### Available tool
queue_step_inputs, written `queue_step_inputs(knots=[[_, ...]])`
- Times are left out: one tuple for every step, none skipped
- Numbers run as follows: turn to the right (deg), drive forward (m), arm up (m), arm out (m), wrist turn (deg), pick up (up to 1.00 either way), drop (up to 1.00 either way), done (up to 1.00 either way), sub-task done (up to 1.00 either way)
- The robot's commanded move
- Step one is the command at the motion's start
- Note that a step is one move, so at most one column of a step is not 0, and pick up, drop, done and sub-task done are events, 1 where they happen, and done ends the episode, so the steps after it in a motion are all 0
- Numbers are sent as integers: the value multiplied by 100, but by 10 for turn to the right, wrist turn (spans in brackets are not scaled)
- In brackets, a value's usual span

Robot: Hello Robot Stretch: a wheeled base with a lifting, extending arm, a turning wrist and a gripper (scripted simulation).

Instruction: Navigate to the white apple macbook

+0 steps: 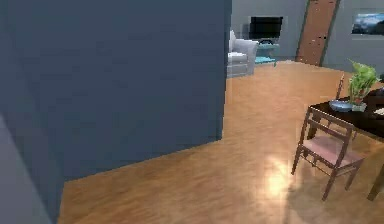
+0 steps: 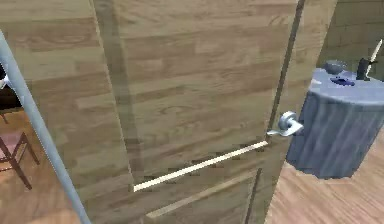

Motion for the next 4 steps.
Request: queue_step_inputs(knots=[[-180,0,0,0,0,0,0,0,0],[0,30,0,0,0,0,0,0,0],[450,0,0,0,0,0,0,0,0],[120,0,0,0,0,0,0,0,0]])
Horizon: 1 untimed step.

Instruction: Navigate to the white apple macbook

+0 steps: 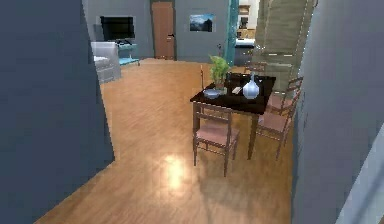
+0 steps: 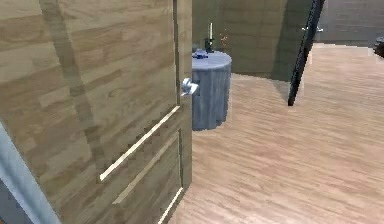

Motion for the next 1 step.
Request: queue_step_inputs(knots=[[0,35,0,0,0,0,0,0,0]])
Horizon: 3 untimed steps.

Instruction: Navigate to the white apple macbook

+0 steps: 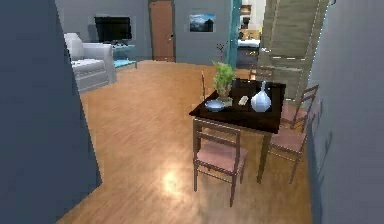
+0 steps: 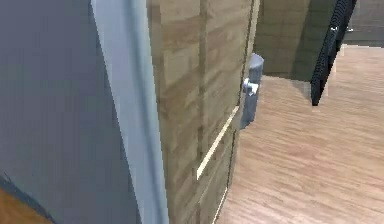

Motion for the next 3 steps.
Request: queue_step_inputs(knots=[[-120,0,0,0,0,0,0,0,0],[0,100,0,0,0,0,0,0,0],[0,80,0,0,0,0,0,0,0]])
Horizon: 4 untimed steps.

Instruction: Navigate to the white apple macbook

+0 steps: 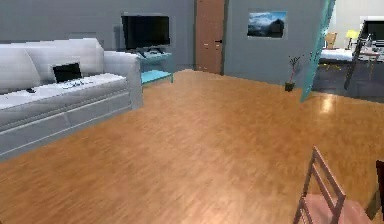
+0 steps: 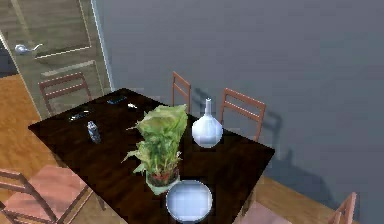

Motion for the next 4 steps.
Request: queue_step_inputs(knots=[[-90,0,0,0,0,0,0,0,0],[0,95,0,0,0,0,0,0,0],[450,0,0,0,0,0,0,0,0],[90,0,0,0,0,0,0,0,0]])
